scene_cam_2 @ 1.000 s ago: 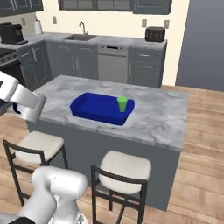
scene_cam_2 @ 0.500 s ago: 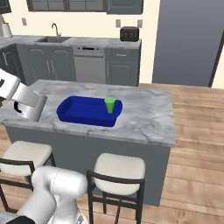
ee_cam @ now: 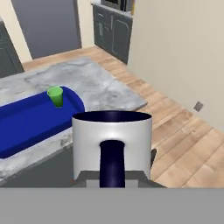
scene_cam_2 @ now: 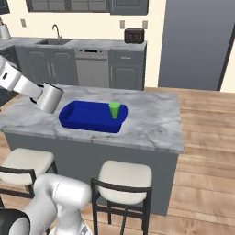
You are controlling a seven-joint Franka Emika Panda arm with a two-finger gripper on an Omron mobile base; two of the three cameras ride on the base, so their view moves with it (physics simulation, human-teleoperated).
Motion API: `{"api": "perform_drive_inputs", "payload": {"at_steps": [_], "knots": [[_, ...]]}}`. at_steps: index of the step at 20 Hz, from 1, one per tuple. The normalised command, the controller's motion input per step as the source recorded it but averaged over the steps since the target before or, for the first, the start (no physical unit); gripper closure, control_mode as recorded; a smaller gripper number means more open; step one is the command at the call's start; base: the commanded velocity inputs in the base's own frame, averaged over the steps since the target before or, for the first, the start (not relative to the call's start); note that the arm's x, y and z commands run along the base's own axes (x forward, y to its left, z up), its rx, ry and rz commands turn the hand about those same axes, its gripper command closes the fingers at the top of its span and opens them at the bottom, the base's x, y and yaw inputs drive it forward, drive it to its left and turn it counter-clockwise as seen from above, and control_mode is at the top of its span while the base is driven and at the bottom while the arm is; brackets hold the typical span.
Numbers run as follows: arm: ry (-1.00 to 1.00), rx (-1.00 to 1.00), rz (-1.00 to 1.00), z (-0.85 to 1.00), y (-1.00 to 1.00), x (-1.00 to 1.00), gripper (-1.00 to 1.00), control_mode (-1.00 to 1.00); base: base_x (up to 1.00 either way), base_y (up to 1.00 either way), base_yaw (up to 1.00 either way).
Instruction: There is a tray on the dining counter. Grab the cup, mug, and pitcher and place them on the tray. The pitcher may be placed next to the tray if it cannot fit the tray.
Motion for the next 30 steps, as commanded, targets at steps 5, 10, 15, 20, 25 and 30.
{"api": "perform_drive_inputs", "payload": {"at_steps": [5,10,15,20,25,30], "knots": [[-0.03,-0.13,-0.45,-0.19,0.21,1.00,1.00,-1.00,0.00,0.00,0.00],[0.04,-0.09,-0.38,-0.36,0.01,1.00,1.00,-1.00,0.00,0.00,0.00],[0.10,-0.07,-0.24,-0.50,-0.17,1.00,1.00,-1.00,0.00,0.00,0.00],[0.04,-0.02,-0.09,-0.46,-0.16,0.72,1.00,-1.00,0.00,0.00,0.00],[0.00,0.00,0.00,-0.50,-0.18,0.41,1.00,-1.00,0.00,0.00,0.00],[0.00,0.00,0.00,-0.51,-0.20,0.66,1.00,-1.00,0.00,0.00,0.00]]}}
